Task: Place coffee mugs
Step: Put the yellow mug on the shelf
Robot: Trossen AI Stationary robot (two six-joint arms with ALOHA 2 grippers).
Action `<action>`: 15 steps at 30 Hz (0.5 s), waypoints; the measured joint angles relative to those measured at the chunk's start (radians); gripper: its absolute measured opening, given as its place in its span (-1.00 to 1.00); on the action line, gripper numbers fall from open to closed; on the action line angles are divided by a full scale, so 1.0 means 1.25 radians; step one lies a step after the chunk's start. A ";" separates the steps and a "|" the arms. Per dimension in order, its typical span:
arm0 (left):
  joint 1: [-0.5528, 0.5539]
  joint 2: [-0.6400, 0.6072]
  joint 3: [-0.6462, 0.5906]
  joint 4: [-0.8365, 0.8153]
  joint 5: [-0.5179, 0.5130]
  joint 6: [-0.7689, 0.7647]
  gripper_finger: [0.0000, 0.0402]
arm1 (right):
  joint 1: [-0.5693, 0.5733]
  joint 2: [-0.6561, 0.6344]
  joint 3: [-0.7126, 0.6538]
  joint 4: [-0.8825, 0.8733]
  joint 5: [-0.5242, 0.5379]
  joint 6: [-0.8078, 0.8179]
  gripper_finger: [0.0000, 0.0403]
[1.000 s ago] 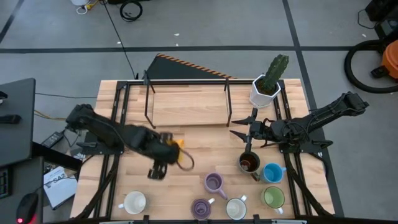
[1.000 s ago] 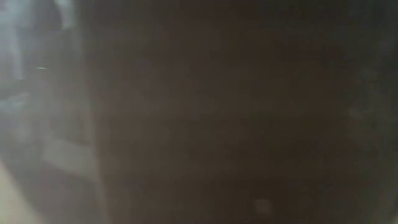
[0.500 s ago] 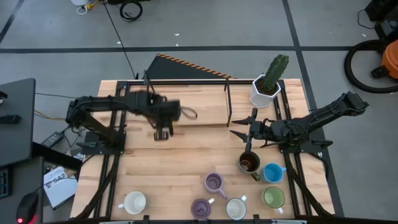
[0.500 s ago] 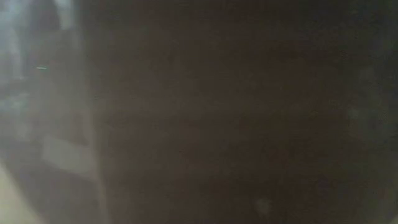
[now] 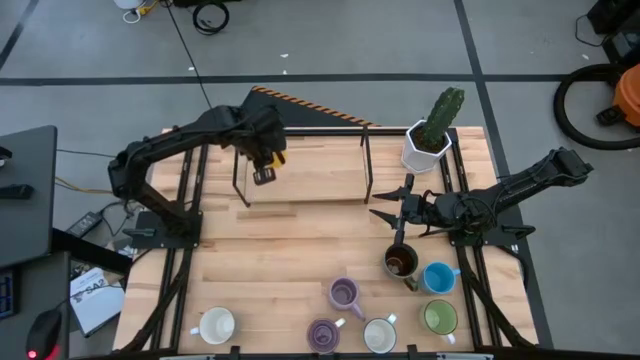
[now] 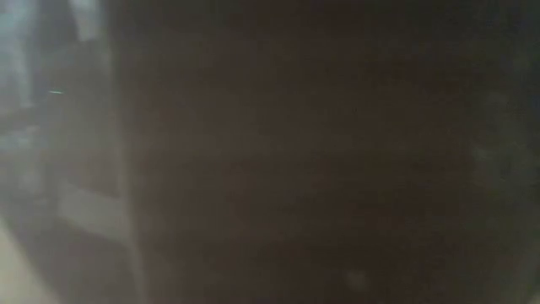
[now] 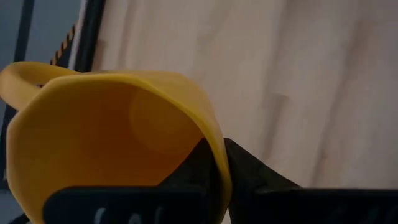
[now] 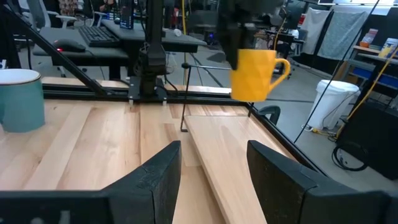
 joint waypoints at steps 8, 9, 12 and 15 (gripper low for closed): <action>0.096 -0.005 -0.128 0.080 0.037 0.092 -0.87 | 0.001 0.000 0.000 -0.002 0.000 0.008 -0.06; 0.107 -0.005 -0.133 0.091 0.037 0.095 -0.87 | 0.000 0.000 0.000 0.001 0.000 0.006 -0.06; 0.130 -0.004 -0.144 0.097 0.055 0.093 -0.87 | -0.003 0.000 0.000 0.008 -0.001 -0.002 -0.06; 0.138 -0.004 -0.162 0.126 0.065 0.075 -0.87 | -0.005 0.000 0.000 0.019 -0.001 -0.007 -0.06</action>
